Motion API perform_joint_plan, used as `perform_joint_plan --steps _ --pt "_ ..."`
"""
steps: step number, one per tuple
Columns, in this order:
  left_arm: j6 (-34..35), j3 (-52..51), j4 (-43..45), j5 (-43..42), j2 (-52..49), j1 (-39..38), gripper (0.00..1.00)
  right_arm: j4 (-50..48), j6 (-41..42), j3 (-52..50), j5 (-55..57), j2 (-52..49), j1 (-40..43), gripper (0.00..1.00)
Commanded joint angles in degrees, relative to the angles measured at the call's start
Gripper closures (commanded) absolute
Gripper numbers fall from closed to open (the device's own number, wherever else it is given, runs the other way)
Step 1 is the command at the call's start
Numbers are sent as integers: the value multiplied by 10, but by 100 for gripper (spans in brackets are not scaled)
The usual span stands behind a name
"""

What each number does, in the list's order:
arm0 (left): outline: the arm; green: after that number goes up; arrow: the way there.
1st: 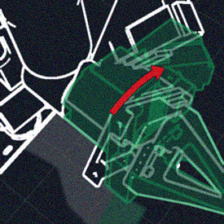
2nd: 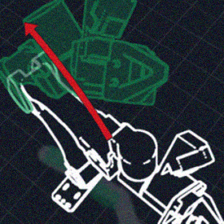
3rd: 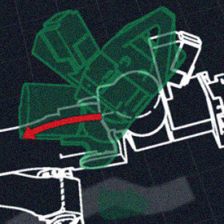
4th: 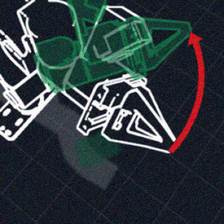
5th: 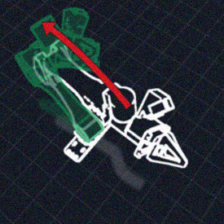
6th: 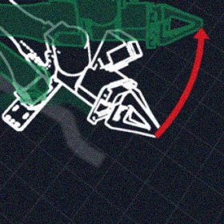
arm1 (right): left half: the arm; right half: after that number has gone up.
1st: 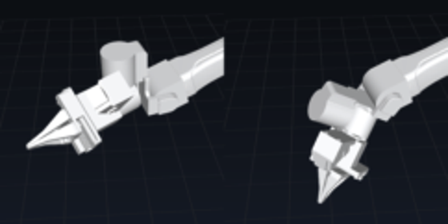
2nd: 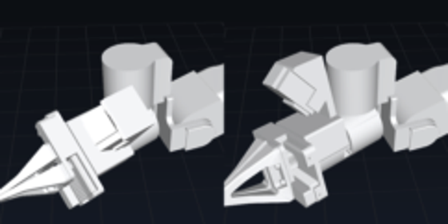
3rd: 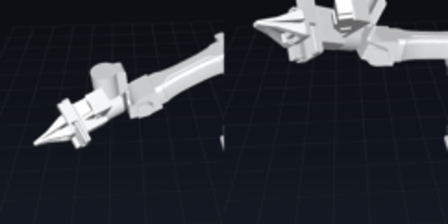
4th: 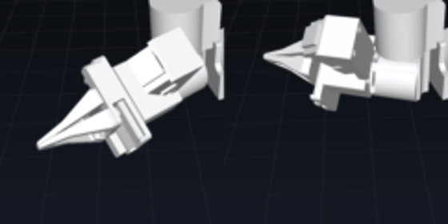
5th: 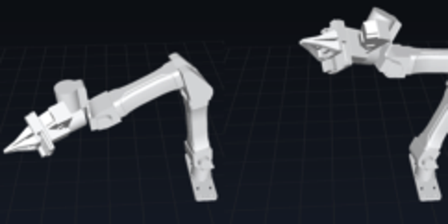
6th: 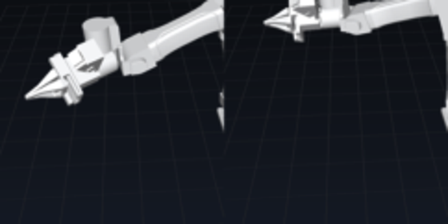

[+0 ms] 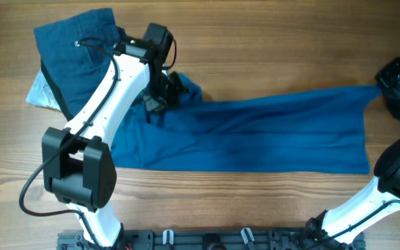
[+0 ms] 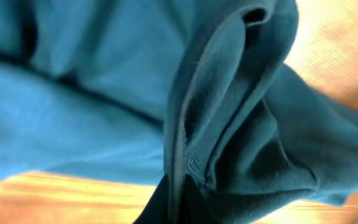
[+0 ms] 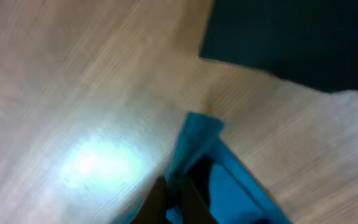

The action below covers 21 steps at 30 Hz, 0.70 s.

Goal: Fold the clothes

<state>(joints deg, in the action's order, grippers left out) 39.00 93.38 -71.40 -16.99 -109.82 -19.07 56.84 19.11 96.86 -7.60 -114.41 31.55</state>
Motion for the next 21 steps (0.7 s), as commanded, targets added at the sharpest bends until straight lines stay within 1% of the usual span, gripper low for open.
perform_joint_plan --steps 1,5,9,10,11,12,15,16,18,19,21 --pt "-13 3 -48 12 12 -16 96 28 -41 2 33 12 6 96" --pt "-13 3 -89 54 12 -37 96 68 -41 2 49 12 6 96" --pt "-13 3 -106 77 12 -53 96 112 -42 2 66 12 6 95" --pt "-13 3 -108 80 12 -54 93 122 -41 2 73 12 6 85" --pt "-13 3 -108 82 12 -54 73 129 -42 2 82 12 6 64" --pt "-13 3 -107 82 12 -50 66 131 -41 2 82 12 6 63" --pt "-13 3 -107 92 12 -33 57 134 -39 2 76 12 6 63" --pt "-13 3 -103 92 12 -23 54 133 -39 2 66 12 6 57" --pt "-13 3 -87 92 12 -8 48 125 -39 2 42 12 6 52" --pt "-14 3 -69 92 12 -1 43 117 -39 2 24 12 6 52" --pt "-45 3 -11 89 12 7 41 96 -40 2 -18 12 5 47"
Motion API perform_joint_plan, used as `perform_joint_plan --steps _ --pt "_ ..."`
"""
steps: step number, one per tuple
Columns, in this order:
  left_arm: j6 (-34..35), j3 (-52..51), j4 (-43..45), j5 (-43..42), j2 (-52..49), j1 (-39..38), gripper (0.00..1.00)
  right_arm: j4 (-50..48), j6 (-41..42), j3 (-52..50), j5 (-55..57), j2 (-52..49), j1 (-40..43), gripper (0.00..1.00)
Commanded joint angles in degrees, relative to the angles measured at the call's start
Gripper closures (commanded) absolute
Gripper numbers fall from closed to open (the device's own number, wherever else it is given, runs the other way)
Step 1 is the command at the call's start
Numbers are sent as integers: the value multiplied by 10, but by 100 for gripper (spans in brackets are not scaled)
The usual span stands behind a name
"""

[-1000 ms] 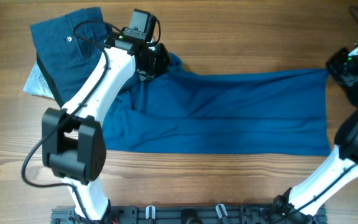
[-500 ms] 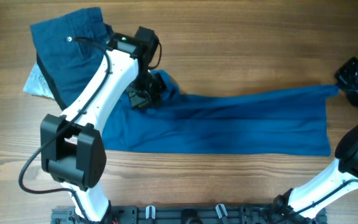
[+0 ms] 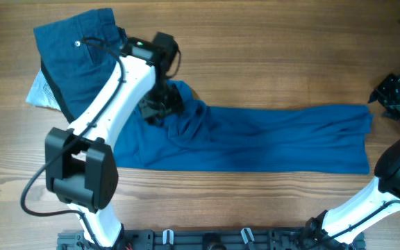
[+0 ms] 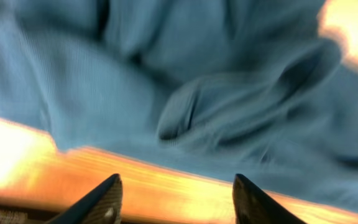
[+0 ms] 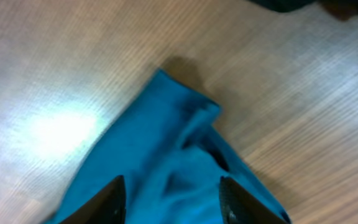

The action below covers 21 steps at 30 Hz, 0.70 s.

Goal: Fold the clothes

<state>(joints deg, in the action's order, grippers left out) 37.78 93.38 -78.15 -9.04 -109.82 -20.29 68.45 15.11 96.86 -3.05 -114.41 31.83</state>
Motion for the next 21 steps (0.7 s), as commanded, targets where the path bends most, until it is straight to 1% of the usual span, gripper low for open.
perform_joint_plan --steps 1,3,5,7,10,12,14,17,19,21 --pt "-51 3 85 10 10 19 37 -33 -1 2 -87 12 2 46" --pt "-104 3 150 -8 1 9 35 -47 -1 2 -113 12 2 45" --pt "-146 3 181 -14 -16 -3 36 -50 -1 2 -121 12 2 45" --pt "-182 3 194 -14 -37 -13 37 -49 -1 2 -120 12 2 45" --pt "-215 3 205 -14 -67 -25 41 -50 1 2 -121 12 2 45" --pt "-244 3 219 -13 -77 -35 41 -50 1 2 -121 11 2 45" --pt "-254 3 236 -1 -78 -45 41 -50 1 2 -120 11 0 45" --pt "-255 3 249 41 -81 -57 49 -50 1 2 -120 11 -5 45" --pt "-268 3 248 49 -88 -66 54 -50 1 2 -120 11 -8 45" --pt "-277 3 246 53 -99 -72 55 -50 1 2 -120 11 -11 45"
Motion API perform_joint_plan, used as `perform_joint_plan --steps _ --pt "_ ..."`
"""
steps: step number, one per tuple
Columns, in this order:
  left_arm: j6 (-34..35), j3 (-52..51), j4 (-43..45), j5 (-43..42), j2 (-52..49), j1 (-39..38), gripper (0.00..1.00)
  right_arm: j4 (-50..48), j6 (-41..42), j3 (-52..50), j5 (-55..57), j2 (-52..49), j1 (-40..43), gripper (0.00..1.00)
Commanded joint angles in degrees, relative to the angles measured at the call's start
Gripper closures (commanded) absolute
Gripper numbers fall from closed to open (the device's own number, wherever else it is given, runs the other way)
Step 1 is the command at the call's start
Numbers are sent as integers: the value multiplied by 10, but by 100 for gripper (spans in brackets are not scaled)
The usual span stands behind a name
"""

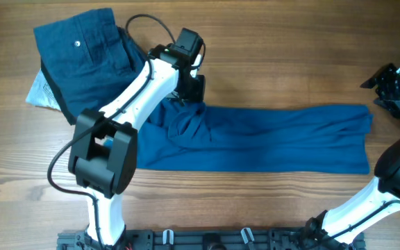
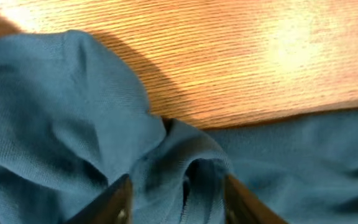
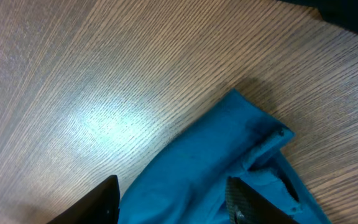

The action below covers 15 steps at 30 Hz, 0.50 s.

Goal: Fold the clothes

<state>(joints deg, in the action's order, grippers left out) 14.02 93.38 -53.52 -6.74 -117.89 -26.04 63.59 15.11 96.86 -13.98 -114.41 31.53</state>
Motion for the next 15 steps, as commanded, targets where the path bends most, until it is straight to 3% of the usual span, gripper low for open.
perform_joint_plan --steps 1,2,9,15 --pt "-47 3 -3 30 -26 -17 57 -2 1 2 -11 11 -8 45" --pt "-47 3 -6 38 -32 -20 59 -2 1 2 -11 11 -8 45" --pt "-27 6 -11 89 -32 -21 95 -1 1 2 -11 11 -8 45" --pt "37 23 -57 127 23 -9 96 -1 1 2 -11 11 -8 46"
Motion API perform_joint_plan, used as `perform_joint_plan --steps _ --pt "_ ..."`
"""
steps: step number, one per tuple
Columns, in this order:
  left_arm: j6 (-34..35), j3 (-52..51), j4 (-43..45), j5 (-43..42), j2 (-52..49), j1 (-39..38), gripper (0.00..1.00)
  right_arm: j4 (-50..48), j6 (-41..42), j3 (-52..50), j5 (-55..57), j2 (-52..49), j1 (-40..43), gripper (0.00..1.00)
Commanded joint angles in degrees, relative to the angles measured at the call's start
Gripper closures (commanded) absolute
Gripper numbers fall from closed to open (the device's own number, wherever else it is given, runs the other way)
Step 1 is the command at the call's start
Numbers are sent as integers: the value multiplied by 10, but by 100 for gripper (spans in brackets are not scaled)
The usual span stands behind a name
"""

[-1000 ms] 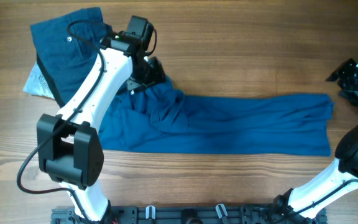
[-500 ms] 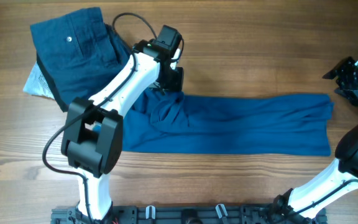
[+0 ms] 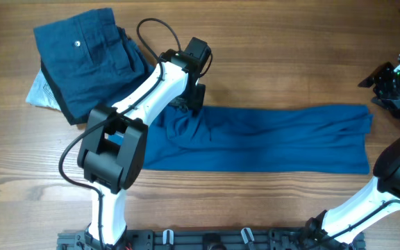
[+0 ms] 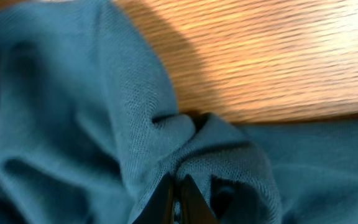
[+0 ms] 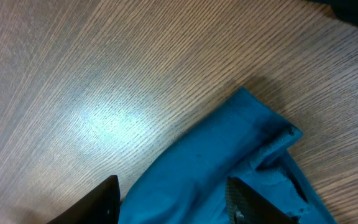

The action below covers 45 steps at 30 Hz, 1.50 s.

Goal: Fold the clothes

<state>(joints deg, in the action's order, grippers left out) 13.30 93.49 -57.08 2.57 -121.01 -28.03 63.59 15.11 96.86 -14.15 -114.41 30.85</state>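
A long teal garment (image 3: 269, 139) lies stretched left to right across the wooden table. Its upper left corner is bunched into folds (image 4: 104, 124). My left gripper (image 3: 192, 102) is down on that bunch, and in the left wrist view the left gripper (image 4: 179, 185) is shut on a ridge of the teal cloth. My right gripper (image 3: 386, 87) hovers just past the garment's right end. In the right wrist view the right gripper (image 5: 174, 200) stands open over the garment's corner (image 5: 253, 143), holding nothing.
A folded dark navy garment (image 3: 82, 48) lies at the back left on a pale grey cloth (image 3: 39, 94). Bare wood (image 3: 290, 55) shows behind the teal garment, and in front of it down to the rail at the near edge (image 3: 207, 239).
My left gripper, open over the bunched upper left corner before, has come down and shut on a fold there. The right gripper has stayed open and barely shifted.
First both grippers held the garment's ends, stretched between them above the table. Then both were open and the garment lay flat. The left gripper then stood further right over the bunched top edge, and now it is shut on a fold.
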Motion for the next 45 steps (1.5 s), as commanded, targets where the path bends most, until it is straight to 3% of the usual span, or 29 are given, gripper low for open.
perform_joint_plan --steps 1,9,14,20,22,23,24,25,31,38,45 --pt "49 25 -31 35 64 13 96 -1 1 2 -9 11 -2 46" --pt "113 30 -180 65 172 35 96 -3 0 2 -9 11 -1 46" --pt "157 24 -301 63 174 34 96 -5 1 2 -9 11 -1 46" --pt "194 9 -380 57 174 34 96 -6 0 2 -9 11 -1 46" --pt "194 9 -395 47 174 34 86 -9 1 2 -9 11 -1 46" --pt "194 9 -394 47 174 34 69 -9 0 2 -9 11 -1 46" --pt "194 9 -391 48 174 34 58 -9 1 2 -9 11 -1 46" --pt "194 9 -383 48 174 34 52 -9 1 2 -9 11 -1 46" --pt "192 3 -257 55 167 35 40 -9 1 2 -9 11 -2 45" --pt "165 -111 -37 75 130 68 43 -9 1 2 -9 10 -2 44" --pt "132 -127 49 28 68 127 56 -7 5 2 -9 10 -1 44"
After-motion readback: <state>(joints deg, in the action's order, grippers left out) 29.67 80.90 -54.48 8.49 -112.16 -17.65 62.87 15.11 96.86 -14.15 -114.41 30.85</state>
